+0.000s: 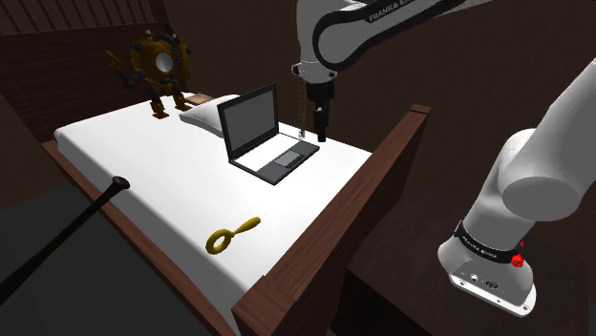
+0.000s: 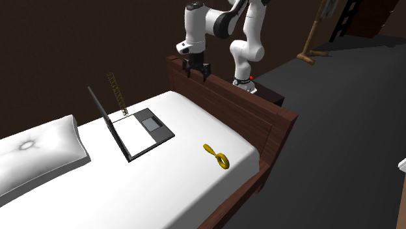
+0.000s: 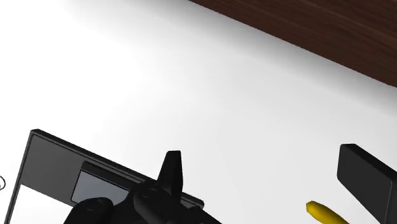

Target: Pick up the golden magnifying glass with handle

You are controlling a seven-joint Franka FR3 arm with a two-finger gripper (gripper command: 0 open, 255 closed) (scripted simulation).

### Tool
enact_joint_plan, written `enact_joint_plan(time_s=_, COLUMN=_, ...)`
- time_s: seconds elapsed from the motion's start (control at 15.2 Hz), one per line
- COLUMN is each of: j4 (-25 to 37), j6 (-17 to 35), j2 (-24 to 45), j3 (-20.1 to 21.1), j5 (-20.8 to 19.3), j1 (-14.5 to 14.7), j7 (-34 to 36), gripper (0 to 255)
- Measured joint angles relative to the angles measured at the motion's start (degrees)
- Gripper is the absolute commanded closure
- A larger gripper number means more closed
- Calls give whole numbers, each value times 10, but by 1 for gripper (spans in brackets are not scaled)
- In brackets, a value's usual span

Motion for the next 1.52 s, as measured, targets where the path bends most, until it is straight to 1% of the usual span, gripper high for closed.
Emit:
enact_joint_plan(time_s=0.59, j4=79, j6=82, j2=162, j3=32, j5=-21, j1=34, j7=-71, gripper=0)
enact_joint_plan(time_s=0.99, j4=158, j6=108, j2=269, j3=54, j5=-46, j1=60, j7=-114, gripper=0)
enact_joint_plan(time_s=1.12, j4=172, j6=124, j2=299, j3=60, j5=-55, j1=68, j7=-128, gripper=0)
enact_joint_plan(time_s=1.25, j4=210, j6=121, j2=336, j3=67, j5=-65, j1=80, j7=-141, gripper=0)
enact_joint_plan(time_s=1.52, j4=253, j6=140, j2=401, j3=79, j5=-87, j1=105, j7=-164, gripper=0)
